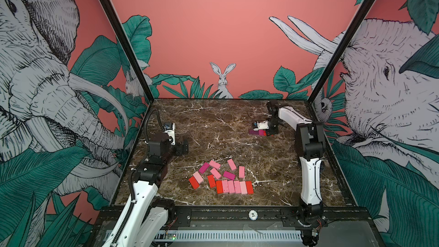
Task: Assemble the letter t with building blocks
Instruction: Assemble the building block at the center of the board.
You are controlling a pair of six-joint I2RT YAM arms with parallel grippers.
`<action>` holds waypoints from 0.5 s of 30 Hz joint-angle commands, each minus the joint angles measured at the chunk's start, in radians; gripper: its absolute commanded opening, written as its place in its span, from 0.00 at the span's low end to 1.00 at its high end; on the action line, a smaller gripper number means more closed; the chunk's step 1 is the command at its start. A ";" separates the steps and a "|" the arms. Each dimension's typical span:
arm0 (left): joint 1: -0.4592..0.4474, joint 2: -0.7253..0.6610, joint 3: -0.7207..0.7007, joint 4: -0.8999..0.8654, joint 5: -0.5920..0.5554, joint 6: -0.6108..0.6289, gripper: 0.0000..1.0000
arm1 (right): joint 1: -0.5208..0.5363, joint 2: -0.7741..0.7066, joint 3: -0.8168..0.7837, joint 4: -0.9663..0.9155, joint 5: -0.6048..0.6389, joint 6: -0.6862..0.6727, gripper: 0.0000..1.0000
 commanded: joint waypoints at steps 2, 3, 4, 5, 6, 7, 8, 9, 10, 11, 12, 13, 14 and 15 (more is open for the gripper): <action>0.000 -0.010 -0.001 -0.007 -0.006 0.005 0.99 | 0.003 0.023 0.015 -0.044 -0.024 0.014 0.32; 0.000 -0.010 -0.001 -0.006 -0.008 0.005 0.99 | 0.003 0.023 0.013 -0.044 -0.024 0.013 0.34; 0.000 -0.009 -0.001 -0.007 -0.006 0.005 0.99 | 0.003 0.022 0.013 -0.042 -0.024 0.016 0.36; 0.000 -0.010 -0.001 -0.008 -0.006 0.005 0.99 | 0.003 0.024 0.013 -0.042 -0.024 0.017 0.39; 0.001 -0.011 -0.001 -0.007 -0.007 0.005 0.99 | 0.003 0.024 0.013 -0.041 -0.023 0.018 0.42; 0.001 -0.011 -0.001 -0.007 -0.008 0.005 0.99 | 0.003 0.025 0.014 -0.040 -0.022 0.020 0.44; 0.001 -0.012 -0.001 -0.008 -0.007 0.005 0.99 | 0.002 0.026 0.016 -0.041 -0.020 0.024 0.47; 0.001 -0.011 -0.001 -0.009 -0.008 0.005 0.99 | 0.002 0.028 0.020 -0.043 -0.020 0.027 0.50; 0.000 -0.011 -0.001 -0.009 -0.007 0.005 0.99 | 0.001 0.029 0.025 -0.046 -0.022 0.033 0.52; 0.000 -0.011 -0.001 -0.009 -0.008 0.004 0.99 | 0.000 0.031 0.027 -0.046 -0.025 0.037 0.54; 0.000 -0.011 -0.001 -0.009 -0.007 0.004 0.99 | 0.000 0.031 0.028 -0.045 -0.027 0.040 0.55; 0.000 -0.011 -0.001 -0.009 -0.006 0.005 0.99 | 0.000 0.030 0.029 -0.045 -0.026 0.041 0.56; 0.000 -0.011 -0.001 -0.009 -0.007 0.005 0.99 | -0.001 0.031 0.032 -0.044 -0.026 0.044 0.56; 0.000 -0.011 -0.001 -0.009 -0.008 0.005 0.99 | -0.001 0.031 0.033 -0.042 -0.025 0.047 0.57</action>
